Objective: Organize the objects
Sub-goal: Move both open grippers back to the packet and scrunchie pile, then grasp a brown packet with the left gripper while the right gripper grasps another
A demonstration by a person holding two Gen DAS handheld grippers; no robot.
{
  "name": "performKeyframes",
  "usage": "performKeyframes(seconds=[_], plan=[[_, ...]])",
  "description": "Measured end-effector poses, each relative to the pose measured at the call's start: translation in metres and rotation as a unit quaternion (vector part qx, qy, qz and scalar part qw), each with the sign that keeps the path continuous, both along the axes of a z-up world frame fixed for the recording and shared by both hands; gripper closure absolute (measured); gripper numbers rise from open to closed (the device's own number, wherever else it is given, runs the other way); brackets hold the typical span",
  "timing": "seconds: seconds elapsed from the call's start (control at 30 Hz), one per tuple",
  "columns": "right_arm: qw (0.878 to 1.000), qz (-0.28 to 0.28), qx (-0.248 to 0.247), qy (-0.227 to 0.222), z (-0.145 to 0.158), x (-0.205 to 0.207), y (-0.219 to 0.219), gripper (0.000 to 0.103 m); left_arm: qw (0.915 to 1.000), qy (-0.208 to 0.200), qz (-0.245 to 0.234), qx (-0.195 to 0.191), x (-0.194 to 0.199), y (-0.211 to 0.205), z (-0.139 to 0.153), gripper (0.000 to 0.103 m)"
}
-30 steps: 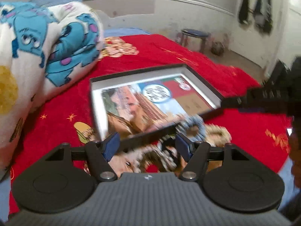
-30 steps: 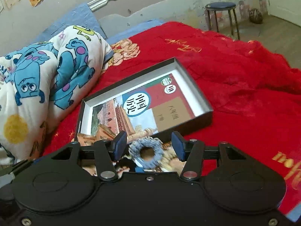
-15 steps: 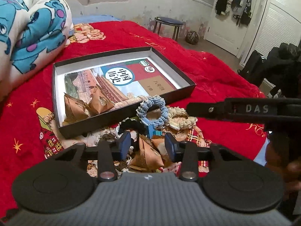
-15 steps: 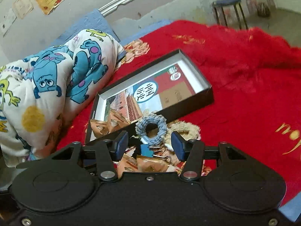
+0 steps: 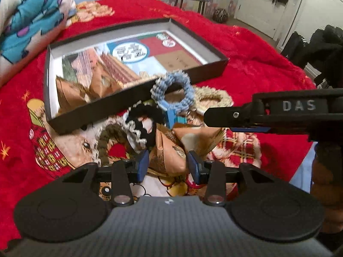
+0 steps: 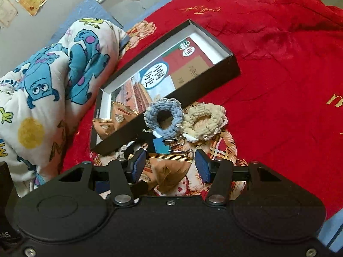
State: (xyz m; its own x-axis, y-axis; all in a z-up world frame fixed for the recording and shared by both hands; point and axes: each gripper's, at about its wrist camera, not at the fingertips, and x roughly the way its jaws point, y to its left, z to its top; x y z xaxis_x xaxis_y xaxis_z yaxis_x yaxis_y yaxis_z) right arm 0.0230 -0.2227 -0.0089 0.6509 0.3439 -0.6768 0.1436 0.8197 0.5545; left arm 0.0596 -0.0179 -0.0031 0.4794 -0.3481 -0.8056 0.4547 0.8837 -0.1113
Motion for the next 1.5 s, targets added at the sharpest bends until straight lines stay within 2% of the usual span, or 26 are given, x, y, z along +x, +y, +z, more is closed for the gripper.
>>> performKeyframes(seconds=[0.33,0.6,0.63,0.67,0.83,0.97,1.07,1.5], plan=[[0.999,0.014,0.003,0.029,-0.02,0.011,0.018,0.052,0.9999,0.006,0.002,0.009,0.007,-0.004,-0.013,0.044],[0.999,0.016,-0.018,0.031,-0.029,0.017,0.028,0.052,0.9996,0.001,-0.004,0.029,0.008,-0.013,-0.016,0.049],[0.999,0.016,-0.021,0.032,-0.031,0.017,0.029,0.052,0.9996,0.003,-0.005,0.026,0.008,-0.013,-0.016,0.05],[0.999,0.016,-0.024,0.031,-0.031,0.017,0.03,0.052,0.9997,0.005,-0.004,0.024,0.009,-0.012,-0.017,0.057],[0.999,0.014,-0.04,0.028,-0.032,0.017,0.035,0.052,0.9997,0.012,0.001,0.022,0.013,-0.012,-0.018,0.056],[0.999,0.008,-0.039,0.023,-0.032,0.016,0.034,0.052,0.9996,0.005,-0.001,0.028,0.012,-0.015,-0.019,0.056],[0.999,0.0,-0.046,0.015,-0.034,0.015,0.034,0.057,0.9995,-0.002,-0.005,0.031,0.011,-0.017,-0.02,0.057],[0.999,-0.004,-0.035,0.022,-0.031,0.012,0.034,0.061,0.9978,-0.03,0.003,0.059,0.001,-0.024,-0.015,0.061]])
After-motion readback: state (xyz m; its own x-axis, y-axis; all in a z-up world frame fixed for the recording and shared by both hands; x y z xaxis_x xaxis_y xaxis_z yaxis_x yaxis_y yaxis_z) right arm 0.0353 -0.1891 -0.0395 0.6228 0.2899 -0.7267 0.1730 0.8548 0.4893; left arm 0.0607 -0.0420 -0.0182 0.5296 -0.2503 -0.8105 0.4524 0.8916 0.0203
